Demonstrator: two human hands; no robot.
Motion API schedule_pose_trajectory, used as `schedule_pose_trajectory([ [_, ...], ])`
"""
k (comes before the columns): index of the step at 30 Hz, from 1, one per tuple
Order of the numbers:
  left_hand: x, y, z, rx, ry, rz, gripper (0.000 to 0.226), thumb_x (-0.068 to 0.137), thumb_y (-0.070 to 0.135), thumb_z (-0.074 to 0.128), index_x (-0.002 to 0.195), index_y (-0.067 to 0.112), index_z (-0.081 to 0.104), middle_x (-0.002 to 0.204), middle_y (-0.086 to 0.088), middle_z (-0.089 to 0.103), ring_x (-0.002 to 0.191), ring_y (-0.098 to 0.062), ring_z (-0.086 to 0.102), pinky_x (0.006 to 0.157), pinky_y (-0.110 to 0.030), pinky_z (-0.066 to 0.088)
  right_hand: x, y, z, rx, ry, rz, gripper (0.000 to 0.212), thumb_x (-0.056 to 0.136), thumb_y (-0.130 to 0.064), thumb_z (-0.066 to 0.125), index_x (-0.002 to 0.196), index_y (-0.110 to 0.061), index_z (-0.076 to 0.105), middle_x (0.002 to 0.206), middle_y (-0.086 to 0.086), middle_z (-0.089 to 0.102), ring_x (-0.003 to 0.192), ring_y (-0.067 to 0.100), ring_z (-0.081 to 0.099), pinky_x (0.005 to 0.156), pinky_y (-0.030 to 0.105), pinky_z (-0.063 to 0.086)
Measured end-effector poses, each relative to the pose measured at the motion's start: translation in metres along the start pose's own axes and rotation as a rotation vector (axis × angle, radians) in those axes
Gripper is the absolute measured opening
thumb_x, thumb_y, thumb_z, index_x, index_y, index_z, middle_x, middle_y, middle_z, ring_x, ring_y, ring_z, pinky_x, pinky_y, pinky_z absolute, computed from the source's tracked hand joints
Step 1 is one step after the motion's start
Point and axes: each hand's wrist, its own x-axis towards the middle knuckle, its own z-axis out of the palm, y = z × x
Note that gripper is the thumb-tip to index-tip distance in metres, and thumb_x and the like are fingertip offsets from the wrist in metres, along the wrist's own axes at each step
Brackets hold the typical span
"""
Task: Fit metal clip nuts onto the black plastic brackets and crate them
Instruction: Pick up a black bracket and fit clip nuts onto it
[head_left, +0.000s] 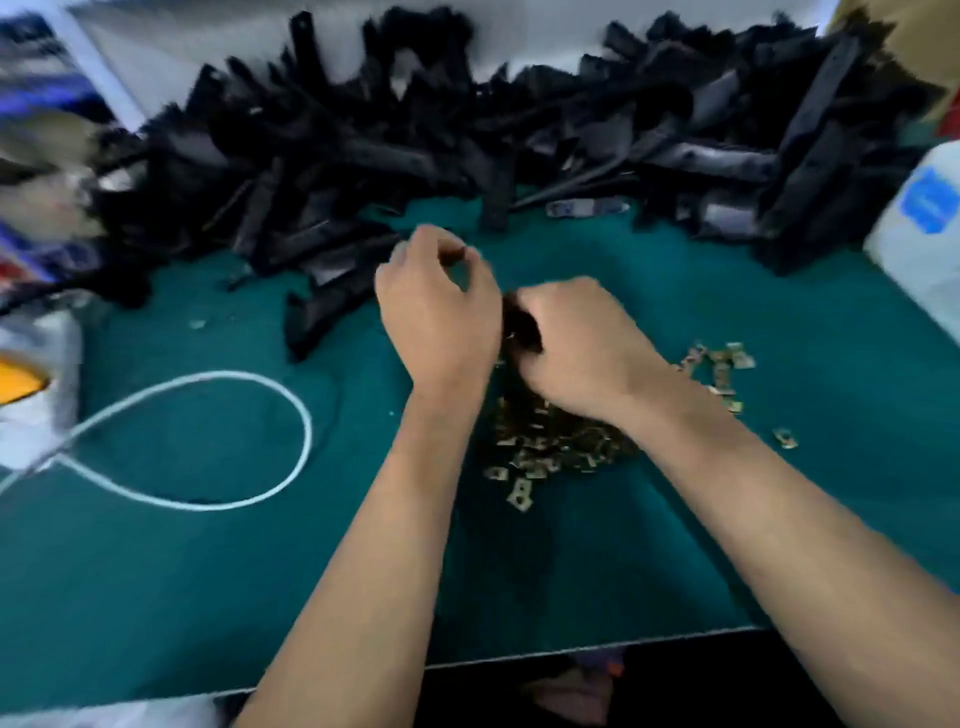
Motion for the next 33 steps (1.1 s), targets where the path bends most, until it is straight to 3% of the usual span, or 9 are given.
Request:
schedule_pose_trajectory([
  [4,0.030,-0.071,-0.047,0.346,0.093,-0.107,0.024,0.086,0.013,0.057,0.108,0.012,0.068,0.117,-0.012,0.062,0.113,-0.036,0.050,0.100,-0.031,0.030,0.053,-0.054,0.051,-0.031,-0.068,-0.151,0.012,0.085,-0.013,0.066,0.091,-0.022,0.061,0.096,0.006,0.063,0.098,0.033,0.061,0.071,0.038,0.049],
  [7,0.043,-0.099,-0.057,0.417,-0.072,-0.258,0.039,0.091,0.018,0.055,0.129,0.018,0.062,0.133,-0.010,0.059,0.127,-0.035,0.046,0.106,-0.031,0.026,0.089,-0.071,0.077,-0.220,0.000,-0.196,0.051,0.088,-0.007,0.069,0.135,-0.017,0.053,0.139,0.010,0.047,0.133,0.034,0.038,0.091,0.044,0.052],
  [10,0.046,-0.110,-0.054,0.413,-0.208,-0.266,0.050,0.084,0.016,0.060,0.133,0.020,0.056,0.124,-0.007,0.064,0.123,-0.032,0.052,0.099,-0.028,0.028,0.115,-0.077,0.090,-0.304,-0.025,-0.274,0.060,0.094,-0.008,0.061,0.149,-0.022,0.041,0.160,0.010,0.029,0.145,0.035,0.024,0.103,0.051,0.045],
  [14,0.045,-0.113,-0.055,0.461,-0.123,-0.223,0.051,0.086,0.004,0.055,0.133,0.022,0.059,0.122,-0.007,0.065,0.116,-0.032,0.054,0.091,-0.026,0.031,0.129,-0.077,0.090,-0.283,0.041,-0.346,0.044,0.100,-0.014,0.054,0.142,-0.027,0.052,0.146,0.007,0.044,0.135,0.032,0.036,0.098,0.048,0.044],
  [17,0.045,-0.111,-0.054,0.358,0.048,-0.253,0.041,0.093,0.002,0.049,0.127,0.019,0.063,0.119,-0.009,0.067,0.110,-0.033,0.056,0.093,-0.034,0.038,0.123,-0.075,0.076,-0.244,0.142,-0.382,0.052,0.095,-0.010,0.061,0.143,-0.026,0.050,0.138,0.004,0.049,0.131,0.030,0.040,0.096,0.047,0.043],
  [24,0.043,-0.099,-0.050,-0.329,0.363,-0.480,0.016,0.098,0.004,0.055,0.104,0.017,0.061,0.096,0.001,0.064,0.090,-0.018,0.060,0.093,-0.044,0.054,0.074,-0.058,0.025,0.125,0.393,-0.417,0.032,0.089,-0.014,0.073,0.117,-0.010,0.058,0.115,0.003,0.059,0.106,0.019,0.055,0.087,0.031,0.050],
  [26,0.043,-0.086,-0.042,-0.740,0.304,-0.596,0.008,0.104,0.007,0.053,0.103,0.014,0.056,0.092,-0.002,0.063,0.080,-0.016,0.062,0.073,-0.037,0.059,0.059,-0.048,0.008,0.226,0.109,-0.396,0.023,0.086,-0.018,0.078,0.104,-0.017,0.064,0.095,-0.007,0.066,0.085,0.010,0.062,0.077,0.030,0.052],
  [29,0.039,-0.065,-0.030,-1.334,0.054,-0.851,0.005,0.106,0.008,0.052,0.104,0.008,0.057,0.100,-0.013,0.067,0.076,-0.025,0.071,0.058,-0.025,0.057,0.040,-0.037,-0.001,0.037,-0.520,-0.368,0.015,0.078,-0.032,0.087,0.087,-0.028,0.076,0.075,-0.016,0.072,0.071,-0.003,0.064,0.062,0.014,0.047],
  [33,0.026,-0.055,-0.022,-1.564,-0.233,-1.008,0.012,0.103,0.006,0.055,0.115,0.002,0.055,0.105,-0.024,0.068,0.089,-0.038,0.072,0.062,-0.025,0.061,0.024,-0.034,0.010,0.065,-0.641,-0.358,0.021,0.072,-0.042,0.091,0.084,-0.032,0.077,0.071,-0.021,0.070,0.065,-0.004,0.064,0.058,0.013,0.047],
])
